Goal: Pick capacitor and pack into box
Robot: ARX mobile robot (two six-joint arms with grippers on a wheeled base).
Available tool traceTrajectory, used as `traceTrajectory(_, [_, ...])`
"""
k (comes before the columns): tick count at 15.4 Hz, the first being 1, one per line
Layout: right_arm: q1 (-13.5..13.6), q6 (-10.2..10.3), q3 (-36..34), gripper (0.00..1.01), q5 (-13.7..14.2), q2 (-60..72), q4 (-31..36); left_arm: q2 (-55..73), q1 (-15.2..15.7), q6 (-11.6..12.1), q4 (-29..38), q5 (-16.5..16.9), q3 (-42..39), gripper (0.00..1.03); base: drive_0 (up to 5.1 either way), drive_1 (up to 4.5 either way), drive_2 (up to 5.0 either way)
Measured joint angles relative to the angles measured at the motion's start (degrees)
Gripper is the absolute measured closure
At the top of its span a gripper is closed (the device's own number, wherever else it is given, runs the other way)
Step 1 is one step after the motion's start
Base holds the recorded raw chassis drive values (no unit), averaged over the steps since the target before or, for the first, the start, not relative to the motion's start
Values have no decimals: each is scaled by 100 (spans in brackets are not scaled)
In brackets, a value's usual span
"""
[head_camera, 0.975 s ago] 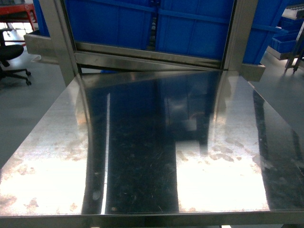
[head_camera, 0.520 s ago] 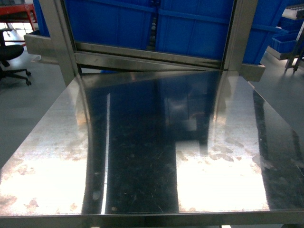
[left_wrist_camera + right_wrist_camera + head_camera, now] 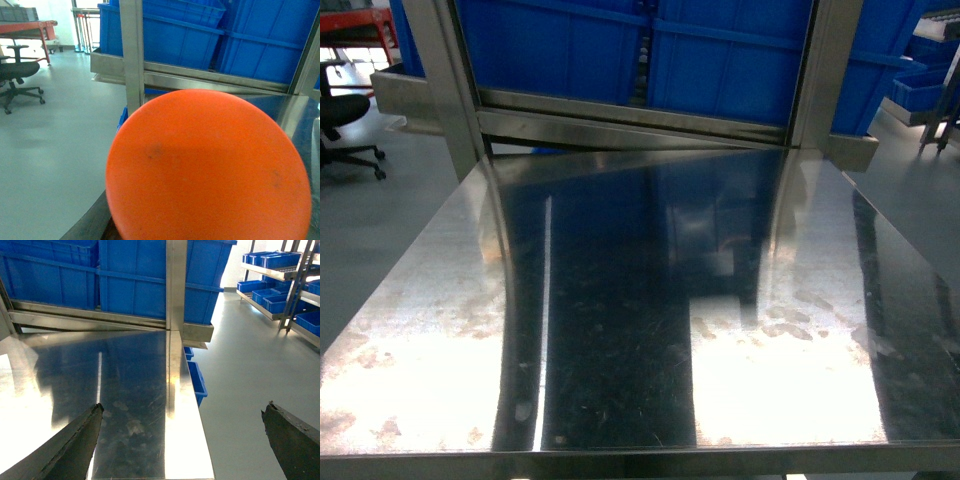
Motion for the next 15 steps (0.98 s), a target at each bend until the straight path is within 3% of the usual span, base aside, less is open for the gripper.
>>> traceTrajectory(15, [0, 0, 0, 3, -2, 0, 9, 0, 0, 0, 11, -2, 0, 59, 0, 0, 0])
